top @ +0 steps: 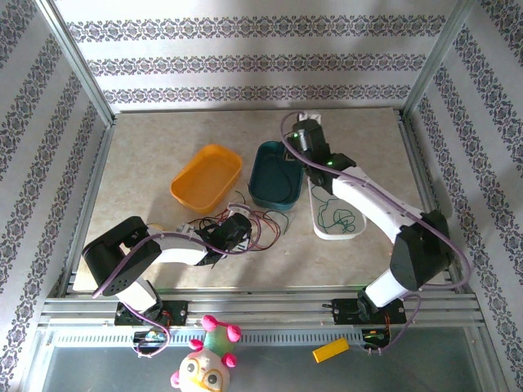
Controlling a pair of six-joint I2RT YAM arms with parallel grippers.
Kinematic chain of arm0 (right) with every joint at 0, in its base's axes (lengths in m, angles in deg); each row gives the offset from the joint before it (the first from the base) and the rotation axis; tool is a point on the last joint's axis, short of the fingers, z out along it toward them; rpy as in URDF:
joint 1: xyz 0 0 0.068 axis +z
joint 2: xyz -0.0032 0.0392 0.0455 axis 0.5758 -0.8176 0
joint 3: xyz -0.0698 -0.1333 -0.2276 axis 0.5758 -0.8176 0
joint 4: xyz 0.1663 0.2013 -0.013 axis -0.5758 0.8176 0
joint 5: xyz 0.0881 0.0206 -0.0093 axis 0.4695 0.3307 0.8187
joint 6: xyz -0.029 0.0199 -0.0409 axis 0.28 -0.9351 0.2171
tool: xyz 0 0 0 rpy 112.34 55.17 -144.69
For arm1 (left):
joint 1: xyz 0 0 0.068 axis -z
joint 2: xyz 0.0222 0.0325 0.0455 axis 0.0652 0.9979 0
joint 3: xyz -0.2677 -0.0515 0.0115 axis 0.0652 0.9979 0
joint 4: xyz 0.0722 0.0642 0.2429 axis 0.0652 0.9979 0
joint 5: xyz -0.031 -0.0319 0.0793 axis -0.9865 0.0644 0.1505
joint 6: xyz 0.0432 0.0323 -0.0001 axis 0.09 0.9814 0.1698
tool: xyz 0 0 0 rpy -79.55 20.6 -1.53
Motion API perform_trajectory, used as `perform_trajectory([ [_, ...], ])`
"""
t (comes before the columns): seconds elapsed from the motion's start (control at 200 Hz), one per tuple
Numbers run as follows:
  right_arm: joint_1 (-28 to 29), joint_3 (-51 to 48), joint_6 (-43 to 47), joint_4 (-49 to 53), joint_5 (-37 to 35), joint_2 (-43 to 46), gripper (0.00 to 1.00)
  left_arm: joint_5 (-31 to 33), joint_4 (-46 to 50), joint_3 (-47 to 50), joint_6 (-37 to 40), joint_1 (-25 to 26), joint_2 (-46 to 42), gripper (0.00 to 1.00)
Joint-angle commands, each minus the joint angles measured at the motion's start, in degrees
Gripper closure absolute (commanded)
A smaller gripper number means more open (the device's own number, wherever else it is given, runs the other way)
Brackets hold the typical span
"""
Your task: Untangle the cables
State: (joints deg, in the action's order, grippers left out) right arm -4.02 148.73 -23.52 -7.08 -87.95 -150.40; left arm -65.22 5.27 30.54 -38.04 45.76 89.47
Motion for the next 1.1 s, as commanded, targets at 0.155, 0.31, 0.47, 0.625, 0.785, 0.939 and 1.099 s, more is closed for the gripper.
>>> perform_trajectory([
  [0.155,2.56,-1.1,-10.24,8.98,-3.69,-7.55,1.0,-2.5,7.7,1.21,0.23,0.87,1.2,1.0],
  [0.31,4.12,0.02,-11.13,10.55,-1.16,-11.83,1.0,-2.46,8.05,1.23,0.17,0.87,1.03,1.0],
  [0.47,5.04,1.6,-13.01,12.53,2.75,-15.66,1.0,-2.33,7.42,2.03,-0.19,0.82,-1.07,1.0],
  [0.625,4.86,1.72,-15.85,13.34,4.2,-16.58,1.0,-2.02,4.56,4.76,-0.46,0.78,-6.4,1.0],
  [0.785,3.81,0.48,-17.94,13.04,3.52,-13.09,0.95,-1.41,3.48,6.38,-1.57,0.28,-11.91,1.0],
  [0.939,3.51,-2.22,-17.14,9.57,1.33,-5.14,0.56,-1.49,2.79,6.15,-2.33,0.03,-13.32,1.0],
  [1.099,3.69,-4.38,-14.81,8.26,-1.06,3.82,0.53,-1.54,2.26,5.34,-2.3,-0.01,-12.34,1.0],
])
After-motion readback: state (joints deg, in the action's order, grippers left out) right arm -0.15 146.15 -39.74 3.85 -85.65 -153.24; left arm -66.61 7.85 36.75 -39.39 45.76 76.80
